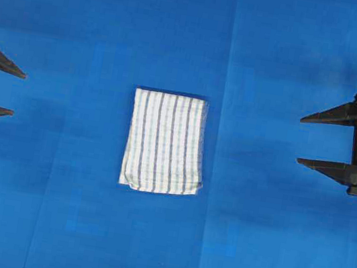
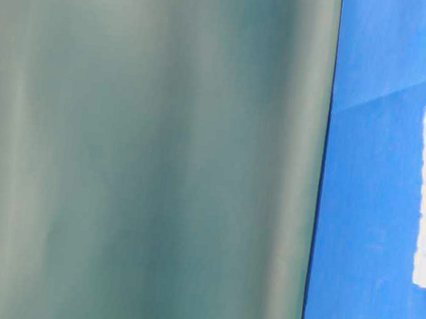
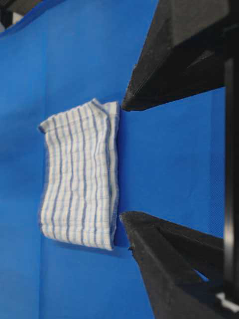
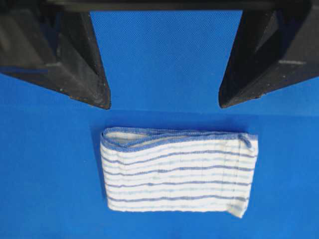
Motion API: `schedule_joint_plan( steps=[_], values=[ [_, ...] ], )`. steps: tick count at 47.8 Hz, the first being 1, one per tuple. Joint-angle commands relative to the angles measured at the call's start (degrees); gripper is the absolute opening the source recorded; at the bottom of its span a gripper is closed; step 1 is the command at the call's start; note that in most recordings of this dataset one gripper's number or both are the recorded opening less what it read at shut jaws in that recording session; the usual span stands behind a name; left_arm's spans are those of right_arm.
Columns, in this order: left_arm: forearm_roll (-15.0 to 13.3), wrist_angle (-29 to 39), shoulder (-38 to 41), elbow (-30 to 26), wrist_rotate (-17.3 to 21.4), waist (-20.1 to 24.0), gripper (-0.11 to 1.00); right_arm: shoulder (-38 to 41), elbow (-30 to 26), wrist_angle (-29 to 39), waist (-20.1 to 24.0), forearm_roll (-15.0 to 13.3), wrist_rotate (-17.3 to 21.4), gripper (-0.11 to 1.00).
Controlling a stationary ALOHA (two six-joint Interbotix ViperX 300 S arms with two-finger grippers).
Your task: Fold the blue towel.
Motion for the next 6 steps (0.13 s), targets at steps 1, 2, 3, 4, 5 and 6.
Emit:
schedule_joint_plan(
  steps=[1, 2, 3, 4, 5, 6],
  values=[
    [0.09, -0.53, 0.44, -0.62, 0.09, 0.18, 0.77, 0.44, -0.53, -0.53, -0.09, 0.18, 0.09, 0.88],
    [0.09, -0.53, 0.44, -0.62, 0.09, 0.18, 0.77, 0.44, -0.62, -0.53, 0.00, 0.18, 0.09, 0.88],
    [0.09, -0.53, 0.44, -0.62, 0.09, 0.18, 0.77, 0.44, -0.62, -0.53, -0.09, 0.18, 0.09, 0.88],
    [0.09, -0.53, 0.44, -0.62, 0.09, 0.18, 0.77, 0.44, -0.62, -0.53, -0.09, 0.18, 0.09, 0.88],
    [0.09, -0.53, 0.44, -0.62, 0.09, 0.18, 0.77, 0.44, -0.62, -0.44, 0.00, 0.18, 0.09, 0.88],
    [0.09, -0.53, 0.44, -0.62, 0.09, 0.18, 0.77, 0.44, -0.62, -0.44, -0.09, 0.18, 0.09, 0.88]
  ],
)
